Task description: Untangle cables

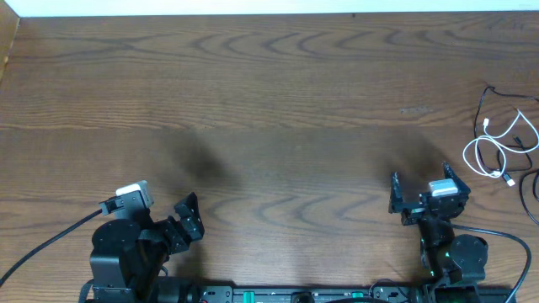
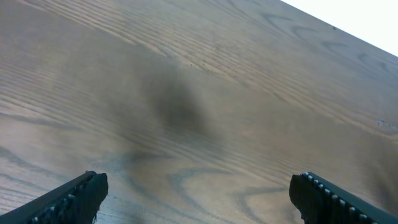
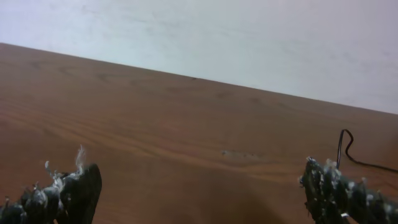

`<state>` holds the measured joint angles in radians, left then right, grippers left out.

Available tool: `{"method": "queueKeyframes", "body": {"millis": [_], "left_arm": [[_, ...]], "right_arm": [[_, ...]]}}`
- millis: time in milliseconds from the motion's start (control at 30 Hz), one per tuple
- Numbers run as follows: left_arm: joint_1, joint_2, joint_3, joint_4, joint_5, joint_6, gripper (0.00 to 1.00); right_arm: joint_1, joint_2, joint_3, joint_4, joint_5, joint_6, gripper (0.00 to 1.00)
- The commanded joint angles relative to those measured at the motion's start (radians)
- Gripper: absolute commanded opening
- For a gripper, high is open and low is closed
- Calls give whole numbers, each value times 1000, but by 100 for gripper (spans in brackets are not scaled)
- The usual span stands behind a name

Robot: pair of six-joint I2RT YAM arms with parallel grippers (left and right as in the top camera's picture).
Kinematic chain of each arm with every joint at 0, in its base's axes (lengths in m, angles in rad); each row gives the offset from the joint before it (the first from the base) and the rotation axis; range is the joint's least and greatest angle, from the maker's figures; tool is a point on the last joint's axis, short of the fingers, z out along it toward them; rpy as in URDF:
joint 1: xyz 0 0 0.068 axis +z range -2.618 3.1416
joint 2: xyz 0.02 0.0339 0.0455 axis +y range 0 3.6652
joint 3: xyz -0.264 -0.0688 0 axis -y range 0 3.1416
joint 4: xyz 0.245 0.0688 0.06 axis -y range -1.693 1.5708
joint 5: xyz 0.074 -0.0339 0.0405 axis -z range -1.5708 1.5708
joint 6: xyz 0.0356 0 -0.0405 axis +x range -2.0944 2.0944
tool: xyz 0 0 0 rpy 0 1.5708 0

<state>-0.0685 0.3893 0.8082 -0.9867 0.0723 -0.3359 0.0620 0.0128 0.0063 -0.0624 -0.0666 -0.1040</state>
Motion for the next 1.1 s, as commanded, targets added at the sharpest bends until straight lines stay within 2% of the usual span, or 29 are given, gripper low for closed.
{"method": "queueKeyframes", "body": {"millis": [0, 233, 400, 467, 567, 1067], "left_arm": [[-3, -4, -5, 0, -5, 13, 98], [-3, -4, -5, 0, -5, 13, 98], [-3, -4, -5, 0, -5, 13, 98], [-3, -4, -5, 0, -5, 13, 98], [-3, -4, -5, 0, -5, 13, 98], [-3, -4, -5, 0, -5, 13, 98]], "right_arm": [[-7, -8, -1, 23, 51, 52, 99], [-23, -8, -1, 64, 146, 157, 99], [-23, -8, -1, -3, 198, 278, 99], [-24, -8, -1, -1, 197, 273, 99], [-24, -8, -1, -2, 191, 192, 99], [-24, -7, -1, -1, 191, 193, 99]]}}
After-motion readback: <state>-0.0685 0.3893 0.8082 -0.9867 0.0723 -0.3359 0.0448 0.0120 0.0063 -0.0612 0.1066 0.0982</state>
